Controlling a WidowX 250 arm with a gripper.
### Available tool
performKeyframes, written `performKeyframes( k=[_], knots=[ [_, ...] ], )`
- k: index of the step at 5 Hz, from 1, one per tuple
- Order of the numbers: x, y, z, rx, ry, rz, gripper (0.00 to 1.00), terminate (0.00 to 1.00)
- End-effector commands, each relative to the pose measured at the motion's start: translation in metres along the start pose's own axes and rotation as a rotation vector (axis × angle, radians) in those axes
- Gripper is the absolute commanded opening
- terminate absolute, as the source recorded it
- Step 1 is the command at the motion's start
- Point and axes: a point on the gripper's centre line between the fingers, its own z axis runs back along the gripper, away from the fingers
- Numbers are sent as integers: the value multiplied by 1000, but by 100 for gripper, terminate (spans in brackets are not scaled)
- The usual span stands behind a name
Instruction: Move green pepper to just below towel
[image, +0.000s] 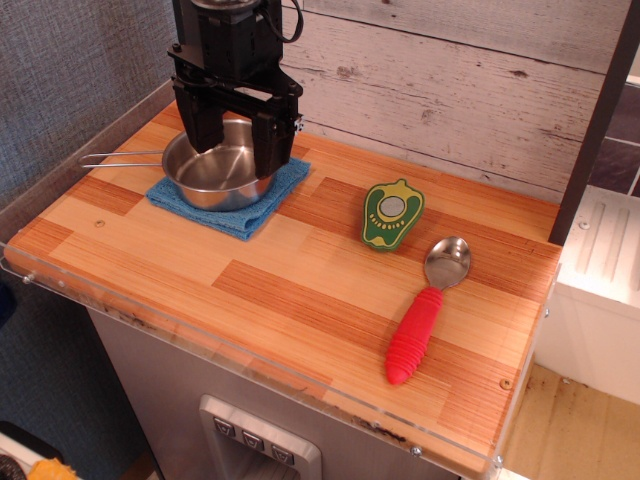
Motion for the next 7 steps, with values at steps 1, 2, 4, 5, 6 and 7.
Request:
performKeyframes(
  k=[1, 2, 4, 5, 6, 7],
  knots=[
    [0, 0, 0, 0, 0, 0, 100, 0],
    [4, -9, -1, -22, -21, -25, 100, 0],
    [31, -54, -17, -33, -42, -112, 100, 0],
    [51, -78, -31, -17, -33, -146, 100, 0],
    [68, -88, -47, 5, -4, -166, 100, 0],
    [76, -85, -54, 29, 11, -169, 100, 0]
  ],
)
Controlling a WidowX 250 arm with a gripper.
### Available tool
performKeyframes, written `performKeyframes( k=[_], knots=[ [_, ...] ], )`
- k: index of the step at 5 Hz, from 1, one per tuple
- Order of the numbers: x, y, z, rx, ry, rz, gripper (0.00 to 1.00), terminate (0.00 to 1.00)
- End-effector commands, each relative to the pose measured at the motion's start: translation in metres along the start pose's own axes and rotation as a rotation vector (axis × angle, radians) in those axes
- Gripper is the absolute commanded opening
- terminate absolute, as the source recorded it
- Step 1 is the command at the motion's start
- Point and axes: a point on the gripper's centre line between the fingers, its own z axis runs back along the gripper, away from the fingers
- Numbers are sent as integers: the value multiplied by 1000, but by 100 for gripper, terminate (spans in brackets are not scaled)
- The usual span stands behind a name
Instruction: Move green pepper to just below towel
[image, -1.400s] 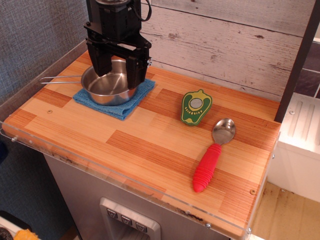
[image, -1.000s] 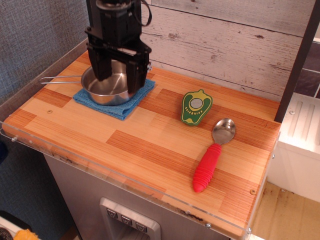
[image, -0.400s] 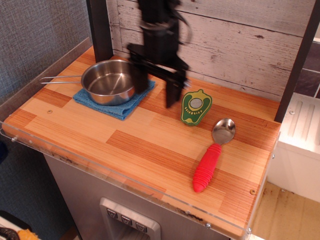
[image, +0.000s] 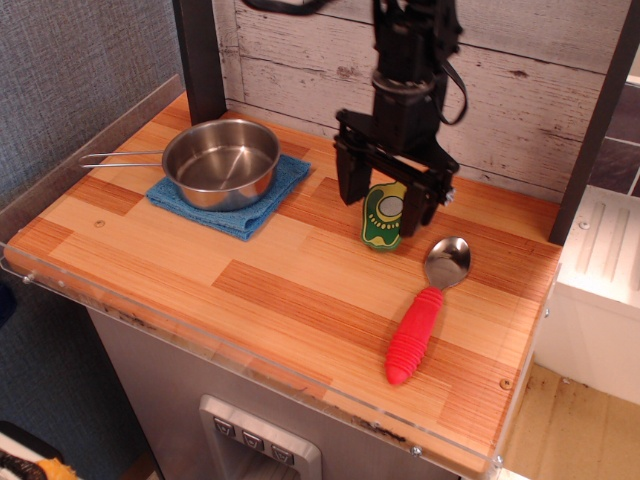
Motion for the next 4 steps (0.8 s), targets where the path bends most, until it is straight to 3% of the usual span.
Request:
performKeyframes(
  k=[1, 4],
  knots=[
    [14, 13, 6, 37, -26, 9, 100, 0],
    [16, 21, -15, 22, 25, 24, 100, 0]
  ],
)
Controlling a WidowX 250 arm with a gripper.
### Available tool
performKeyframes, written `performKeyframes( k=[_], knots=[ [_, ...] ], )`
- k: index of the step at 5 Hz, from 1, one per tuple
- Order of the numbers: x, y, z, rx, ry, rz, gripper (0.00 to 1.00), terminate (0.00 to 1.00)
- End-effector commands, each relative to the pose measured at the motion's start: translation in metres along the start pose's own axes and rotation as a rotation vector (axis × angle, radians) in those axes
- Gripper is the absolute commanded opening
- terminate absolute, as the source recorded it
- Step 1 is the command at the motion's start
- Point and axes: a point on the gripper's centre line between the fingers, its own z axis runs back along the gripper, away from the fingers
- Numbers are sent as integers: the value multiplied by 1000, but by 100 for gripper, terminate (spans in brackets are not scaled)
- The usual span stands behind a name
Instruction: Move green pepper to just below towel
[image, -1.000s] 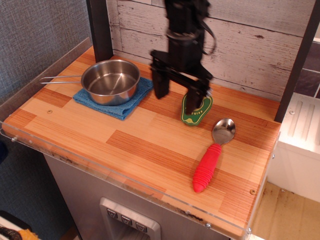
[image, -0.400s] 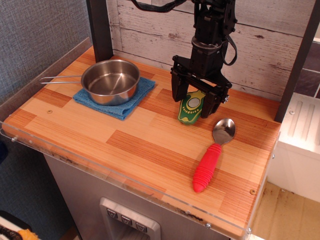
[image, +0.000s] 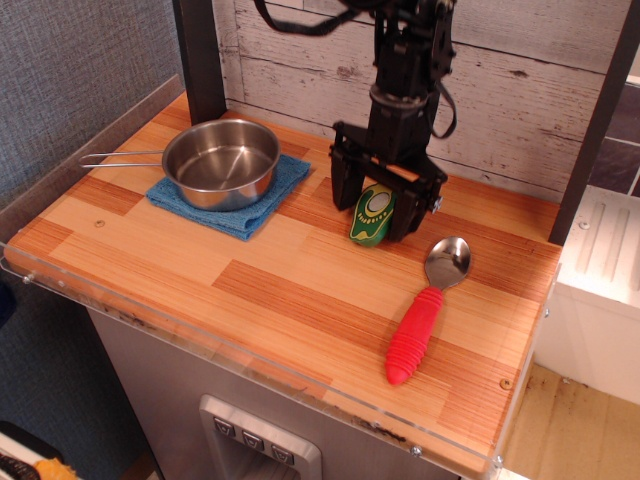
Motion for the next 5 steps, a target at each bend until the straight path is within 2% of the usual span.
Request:
performKeyframes(
  k=[1, 2, 3, 4, 5],
  knots=[
    [4, 3, 6, -22, -39, 13, 0, 0],
    [1, 0, 27, -44, -84, -2, 0, 0],
    [-9, -2, 63, -82, -170, -9, 0, 0],
    [-40, 7, 94, -72, -210, 8, 0, 0],
    [-96, 39, 100, -18, -177, 40, 0, 0]
  ],
)
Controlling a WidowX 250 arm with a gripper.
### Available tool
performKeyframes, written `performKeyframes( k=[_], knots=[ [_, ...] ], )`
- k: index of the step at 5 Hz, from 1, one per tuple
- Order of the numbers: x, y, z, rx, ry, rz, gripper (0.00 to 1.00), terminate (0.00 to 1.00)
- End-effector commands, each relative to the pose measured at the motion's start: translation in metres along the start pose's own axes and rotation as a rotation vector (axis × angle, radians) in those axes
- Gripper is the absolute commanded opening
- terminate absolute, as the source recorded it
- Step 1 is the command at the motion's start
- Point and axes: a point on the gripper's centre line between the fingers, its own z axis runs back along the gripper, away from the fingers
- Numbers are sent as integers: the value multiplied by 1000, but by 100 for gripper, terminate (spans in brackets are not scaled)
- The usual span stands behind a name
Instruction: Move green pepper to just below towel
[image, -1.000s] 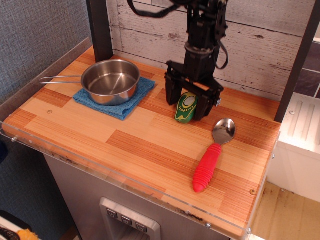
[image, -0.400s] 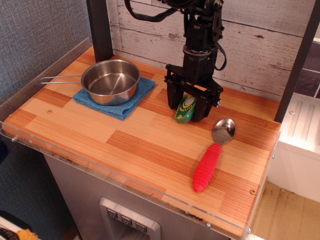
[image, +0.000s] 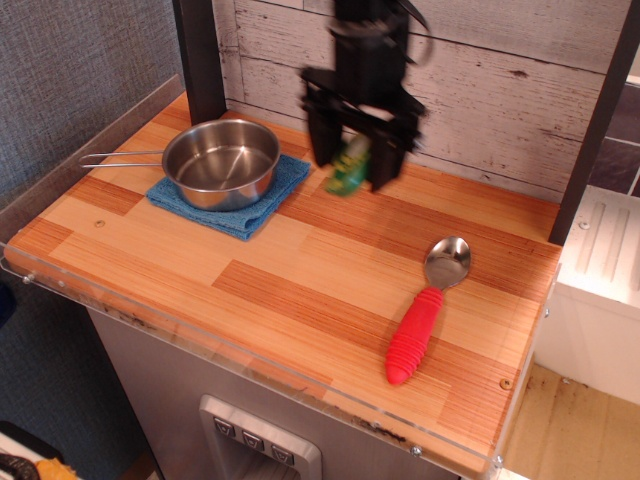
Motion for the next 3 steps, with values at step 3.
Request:
performKeyframes(
  k=[3],
  knots=[
    [-119, 138, -12, 199, 72, 78, 0, 0]
  ],
)
